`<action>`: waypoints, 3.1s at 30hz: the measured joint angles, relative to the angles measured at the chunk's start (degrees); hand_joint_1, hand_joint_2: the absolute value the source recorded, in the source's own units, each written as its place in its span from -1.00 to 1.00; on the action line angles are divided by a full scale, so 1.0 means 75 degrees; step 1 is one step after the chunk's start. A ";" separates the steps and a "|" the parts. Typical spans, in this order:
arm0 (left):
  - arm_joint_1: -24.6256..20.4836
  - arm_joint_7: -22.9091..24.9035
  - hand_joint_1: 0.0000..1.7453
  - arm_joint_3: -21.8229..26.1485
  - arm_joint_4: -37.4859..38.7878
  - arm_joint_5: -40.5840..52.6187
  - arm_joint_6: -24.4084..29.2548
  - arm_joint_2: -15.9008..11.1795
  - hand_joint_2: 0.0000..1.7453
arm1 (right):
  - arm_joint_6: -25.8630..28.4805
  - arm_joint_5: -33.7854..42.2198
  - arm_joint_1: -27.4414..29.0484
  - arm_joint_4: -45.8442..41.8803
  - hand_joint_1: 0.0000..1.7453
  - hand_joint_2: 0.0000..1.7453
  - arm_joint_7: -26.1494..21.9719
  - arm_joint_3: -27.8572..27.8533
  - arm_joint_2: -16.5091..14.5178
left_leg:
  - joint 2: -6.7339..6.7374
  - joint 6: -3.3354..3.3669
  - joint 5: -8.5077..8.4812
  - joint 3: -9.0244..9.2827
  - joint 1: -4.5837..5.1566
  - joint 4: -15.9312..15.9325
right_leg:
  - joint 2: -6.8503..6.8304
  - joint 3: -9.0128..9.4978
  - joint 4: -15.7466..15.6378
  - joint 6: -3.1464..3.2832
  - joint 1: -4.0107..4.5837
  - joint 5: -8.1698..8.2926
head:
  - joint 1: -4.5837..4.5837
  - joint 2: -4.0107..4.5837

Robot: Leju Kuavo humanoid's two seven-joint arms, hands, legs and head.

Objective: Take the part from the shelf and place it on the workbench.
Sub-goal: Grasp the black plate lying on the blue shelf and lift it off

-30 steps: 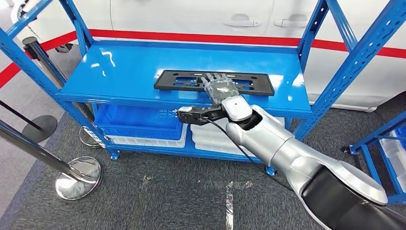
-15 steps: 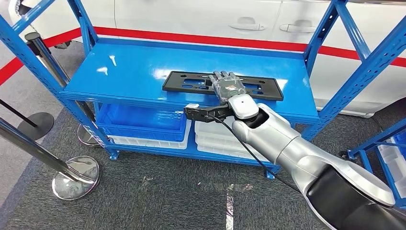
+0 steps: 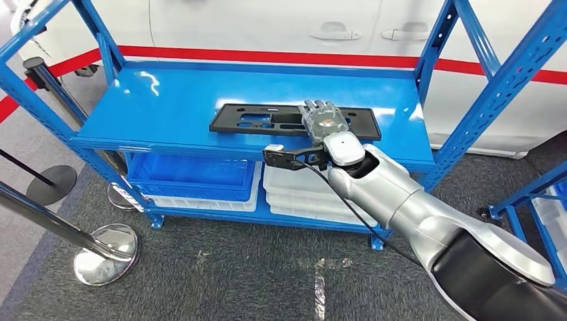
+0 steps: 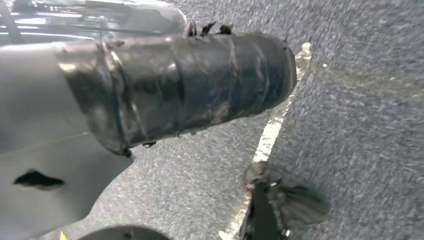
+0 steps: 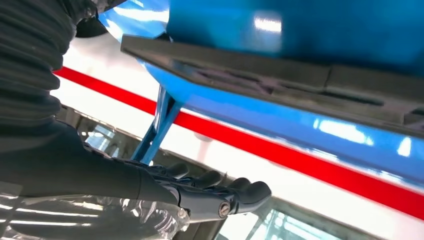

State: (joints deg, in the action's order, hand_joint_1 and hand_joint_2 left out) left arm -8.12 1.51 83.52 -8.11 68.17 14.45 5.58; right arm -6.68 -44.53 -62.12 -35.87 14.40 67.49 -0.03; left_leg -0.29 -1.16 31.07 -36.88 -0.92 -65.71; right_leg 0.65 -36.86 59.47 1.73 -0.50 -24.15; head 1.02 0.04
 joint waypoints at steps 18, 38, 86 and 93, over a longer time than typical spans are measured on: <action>-0.0008 0.0028 -1.00 0.0004 -0.0003 -0.0003 0.0009 -0.0013 -1.00 | 0.0013 -0.0010 0.0207 0.0023 -1.00 1.00 -0.0007 0.0000 0.0028 | 0.0016 0.0403 -0.0755 0.0424 0.0032 0.1148 | -0.0019 -0.0862 0.1965 -0.0312 0.0000 -0.0962 | -0.0013 0.0000; 0.0005 0.0008 -1.00 0.0015 -0.0001 0.0012 0.0023 0.0023 -1.00 | 0.0109 -0.0098 0.0371 0.0154 -1.00 1.00 -0.0155 0.0000 -0.0019 | 0.0004 0.0037 -0.0771 -0.0061 0.0013 0.0488 | 0.0004 0.0248 -0.0020 -0.0037 -0.0011 -0.0187 | 0.0054 0.0000; -0.0001 -0.0020 -1.00 0.0023 0.0000 0.0057 -0.0052 0.0070 -1.00 | 0.0225 -0.0367 0.0709 0.0643 -1.00 1.00 -0.0323 0.0000 -0.0296 | -0.0068 0.0304 -0.0600 0.0379 0.0090 0.0970 | -0.0028 0.0052 -0.0019 -0.0112 0.0105 -0.0038 | 0.0028 0.0000; -0.0005 -0.0106 -1.00 0.0025 -0.0003 0.0036 -0.0034 0.0079 -1.00 | 0.0243 -0.0369 0.0711 0.0685 -1.00 1.00 -0.0398 0.0001 -0.0399 | -0.0023 0.0062 0.0160 -0.0332 0.0064 -0.0510 | -0.0042 0.0279 -0.0263 0.0038 0.0004 -0.0029 | 0.0079 0.0000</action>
State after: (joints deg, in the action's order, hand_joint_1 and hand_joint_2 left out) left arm -8.15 0.72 83.70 -8.13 68.44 14.20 6.17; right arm -4.86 -47.30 -56.78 -30.73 11.41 67.49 -3.03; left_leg -0.46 -0.69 32.27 -39.38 -0.45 -69.54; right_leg 0.34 -34.76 57.50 2.02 -0.48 -24.37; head 1.61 0.04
